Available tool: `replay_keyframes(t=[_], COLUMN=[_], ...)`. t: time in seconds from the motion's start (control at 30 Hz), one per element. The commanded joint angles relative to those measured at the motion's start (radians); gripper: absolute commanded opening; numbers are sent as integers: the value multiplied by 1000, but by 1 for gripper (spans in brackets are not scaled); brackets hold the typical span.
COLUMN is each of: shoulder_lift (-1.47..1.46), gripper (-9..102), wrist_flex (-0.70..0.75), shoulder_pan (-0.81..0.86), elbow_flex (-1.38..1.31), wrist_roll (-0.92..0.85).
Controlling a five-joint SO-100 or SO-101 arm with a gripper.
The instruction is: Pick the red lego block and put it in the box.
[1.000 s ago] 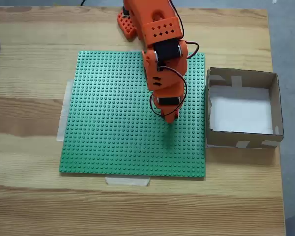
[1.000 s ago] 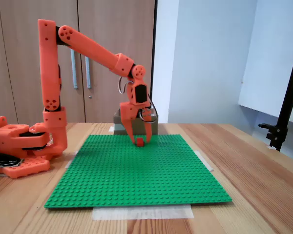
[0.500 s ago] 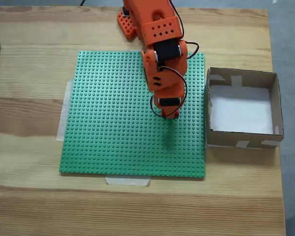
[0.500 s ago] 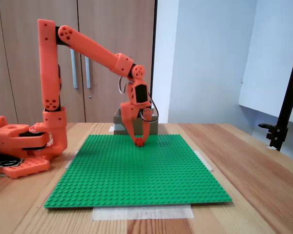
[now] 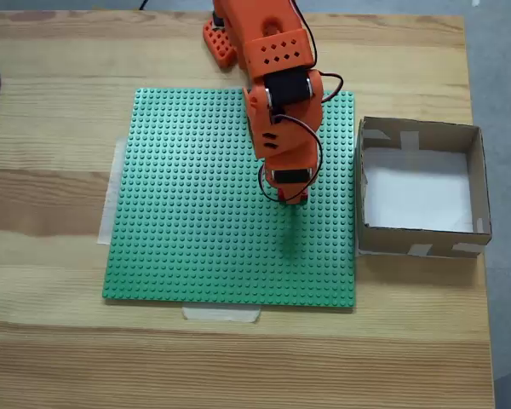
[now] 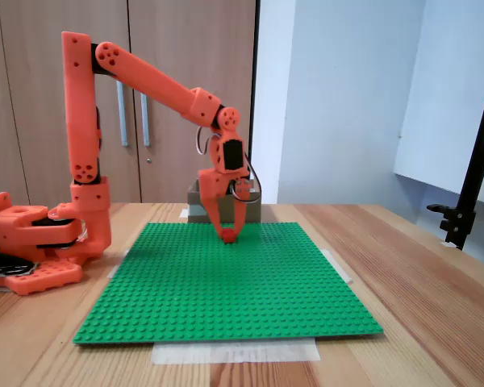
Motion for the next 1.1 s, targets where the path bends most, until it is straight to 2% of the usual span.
replay_keyframes(t=[0.0,1.07], shoulder_lift=[40,160], gripper=[-1,-1], wrist_flex=[28,242], shoulder_pan=[9,-106], elbow_flex=[-63,-339], wrist_roll=[11,94])
